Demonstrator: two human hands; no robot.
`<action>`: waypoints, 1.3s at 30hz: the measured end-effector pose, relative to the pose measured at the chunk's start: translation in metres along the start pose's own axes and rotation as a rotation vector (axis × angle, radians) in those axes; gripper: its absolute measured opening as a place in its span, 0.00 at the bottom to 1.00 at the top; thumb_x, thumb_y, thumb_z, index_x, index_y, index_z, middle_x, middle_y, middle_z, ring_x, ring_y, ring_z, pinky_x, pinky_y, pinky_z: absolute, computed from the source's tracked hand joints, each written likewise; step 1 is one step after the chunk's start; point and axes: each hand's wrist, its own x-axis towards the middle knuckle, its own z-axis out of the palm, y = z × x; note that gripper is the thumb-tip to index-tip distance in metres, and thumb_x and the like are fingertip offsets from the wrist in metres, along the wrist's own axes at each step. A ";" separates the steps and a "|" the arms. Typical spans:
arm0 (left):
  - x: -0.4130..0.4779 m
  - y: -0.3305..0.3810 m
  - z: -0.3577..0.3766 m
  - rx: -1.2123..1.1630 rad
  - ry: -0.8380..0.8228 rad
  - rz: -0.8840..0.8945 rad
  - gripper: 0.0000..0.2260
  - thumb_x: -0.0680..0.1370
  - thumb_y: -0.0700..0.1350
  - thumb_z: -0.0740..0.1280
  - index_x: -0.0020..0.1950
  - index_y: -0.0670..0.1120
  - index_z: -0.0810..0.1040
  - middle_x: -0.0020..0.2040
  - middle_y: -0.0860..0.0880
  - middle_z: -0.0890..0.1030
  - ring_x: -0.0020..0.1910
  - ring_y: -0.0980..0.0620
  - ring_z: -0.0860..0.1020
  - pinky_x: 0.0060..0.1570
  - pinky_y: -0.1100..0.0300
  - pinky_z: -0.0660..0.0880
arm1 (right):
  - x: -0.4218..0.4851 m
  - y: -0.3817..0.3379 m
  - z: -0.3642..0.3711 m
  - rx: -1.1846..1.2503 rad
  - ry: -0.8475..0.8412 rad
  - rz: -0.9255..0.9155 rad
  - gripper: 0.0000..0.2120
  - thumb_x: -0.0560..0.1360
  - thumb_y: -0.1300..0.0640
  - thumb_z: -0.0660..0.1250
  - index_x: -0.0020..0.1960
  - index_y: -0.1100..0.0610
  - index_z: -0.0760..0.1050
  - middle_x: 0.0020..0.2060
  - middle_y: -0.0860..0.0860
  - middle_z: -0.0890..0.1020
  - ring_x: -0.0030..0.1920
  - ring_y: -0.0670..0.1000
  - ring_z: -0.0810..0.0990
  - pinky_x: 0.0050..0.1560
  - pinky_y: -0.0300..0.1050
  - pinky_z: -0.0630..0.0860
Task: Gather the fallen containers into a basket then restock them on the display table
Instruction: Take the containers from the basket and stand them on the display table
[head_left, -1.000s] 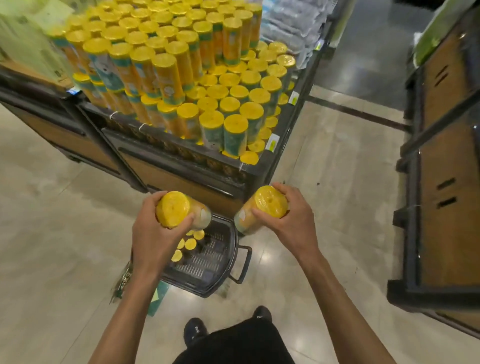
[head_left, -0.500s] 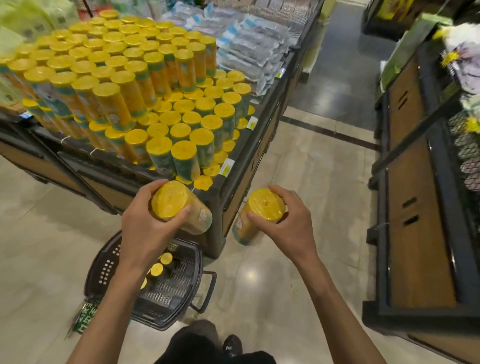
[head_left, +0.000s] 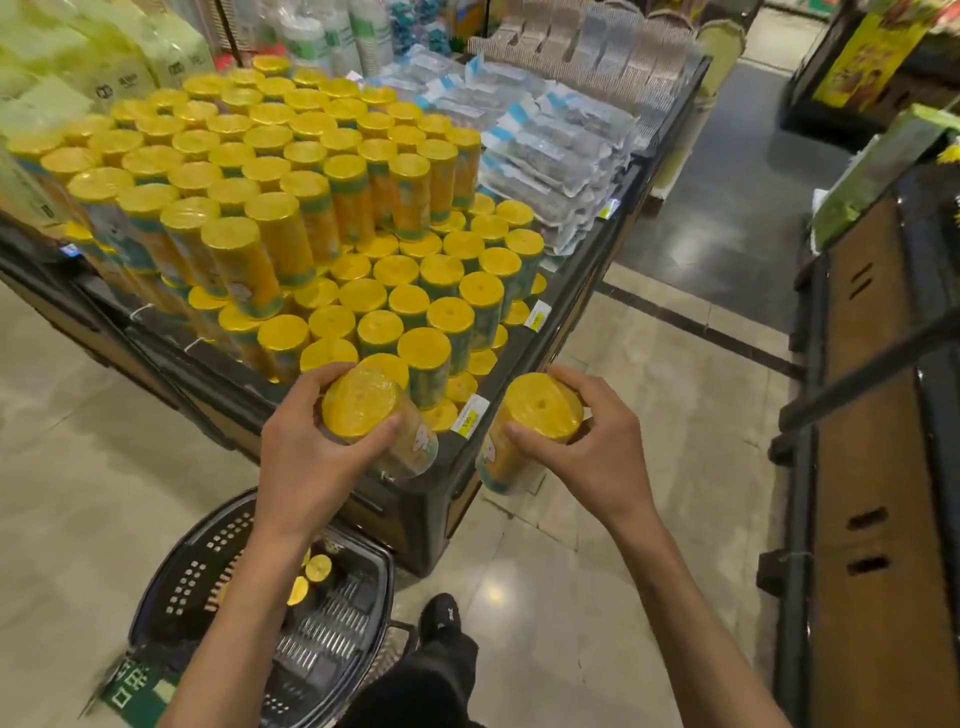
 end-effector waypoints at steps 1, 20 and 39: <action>0.012 0.000 0.003 -0.006 0.007 -0.008 0.30 0.66 0.59 0.75 0.65 0.51 0.74 0.58 0.56 0.77 0.54 0.64 0.75 0.53 0.60 0.76 | 0.015 0.000 0.003 -0.002 -0.020 -0.006 0.37 0.61 0.31 0.74 0.66 0.44 0.73 0.57 0.38 0.75 0.58 0.40 0.75 0.55 0.51 0.79; 0.149 -0.025 0.038 0.298 0.056 -0.252 0.33 0.64 0.63 0.78 0.65 0.55 0.72 0.61 0.57 0.74 0.61 0.54 0.72 0.58 0.52 0.73 | 0.273 -0.003 0.090 -0.156 -0.634 -0.285 0.42 0.61 0.35 0.75 0.71 0.48 0.71 0.68 0.45 0.74 0.67 0.45 0.72 0.61 0.41 0.70; 0.303 -0.034 0.079 0.580 0.173 -0.493 0.35 0.63 0.61 0.79 0.65 0.48 0.73 0.63 0.50 0.77 0.61 0.50 0.75 0.50 0.60 0.69 | 0.483 -0.024 0.186 -0.309 -1.024 -0.794 0.42 0.61 0.37 0.79 0.70 0.52 0.72 0.64 0.51 0.75 0.64 0.51 0.74 0.56 0.40 0.69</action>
